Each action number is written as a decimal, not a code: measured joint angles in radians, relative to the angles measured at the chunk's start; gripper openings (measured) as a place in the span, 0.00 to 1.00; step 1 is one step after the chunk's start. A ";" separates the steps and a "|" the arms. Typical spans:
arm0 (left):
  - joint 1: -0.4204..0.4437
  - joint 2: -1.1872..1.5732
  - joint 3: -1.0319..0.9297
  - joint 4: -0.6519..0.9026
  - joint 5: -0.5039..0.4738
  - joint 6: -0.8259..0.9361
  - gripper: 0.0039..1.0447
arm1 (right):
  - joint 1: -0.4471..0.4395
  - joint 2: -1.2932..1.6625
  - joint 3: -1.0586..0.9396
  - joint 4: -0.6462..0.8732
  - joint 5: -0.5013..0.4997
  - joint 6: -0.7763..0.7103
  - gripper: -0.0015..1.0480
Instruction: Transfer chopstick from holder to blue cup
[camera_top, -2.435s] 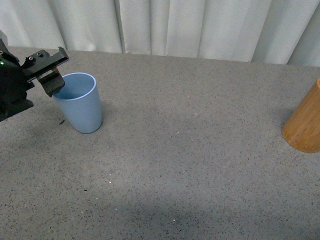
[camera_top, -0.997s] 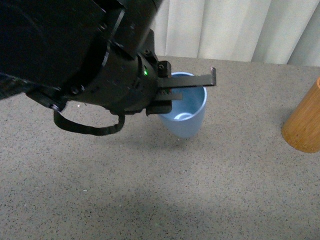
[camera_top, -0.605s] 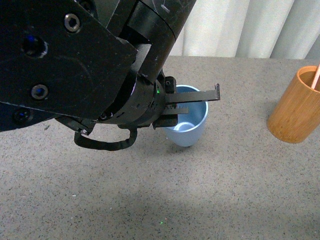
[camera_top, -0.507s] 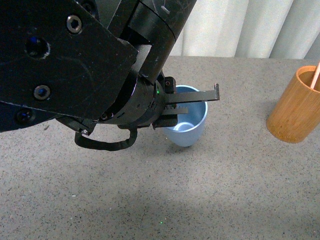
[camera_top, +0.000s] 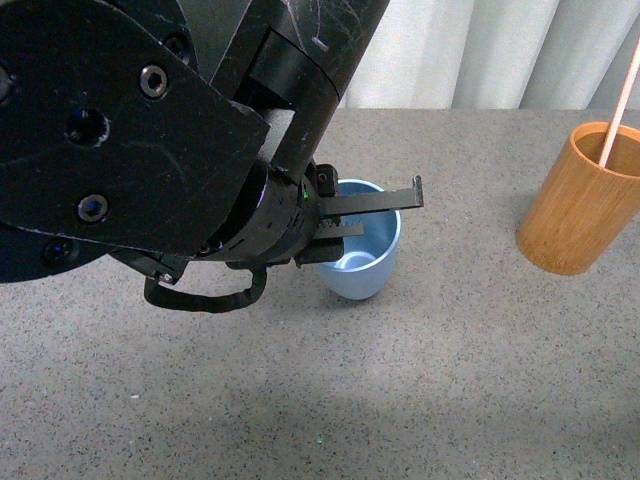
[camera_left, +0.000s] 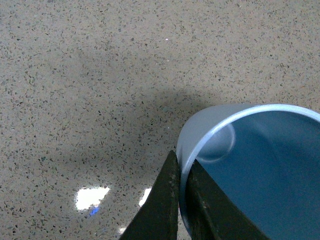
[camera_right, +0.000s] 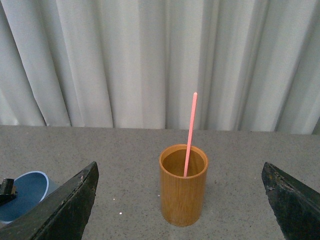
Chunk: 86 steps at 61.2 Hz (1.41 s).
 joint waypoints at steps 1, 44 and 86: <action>0.000 0.000 0.001 0.000 0.000 0.000 0.03 | 0.000 0.000 0.000 0.000 0.000 0.000 0.91; -0.002 0.002 0.022 -0.001 0.008 0.001 0.72 | 0.000 0.000 0.000 0.000 0.000 0.000 0.91; 0.279 -0.185 -0.531 1.058 -0.113 0.387 0.56 | 0.000 0.000 0.000 0.000 0.003 0.000 0.91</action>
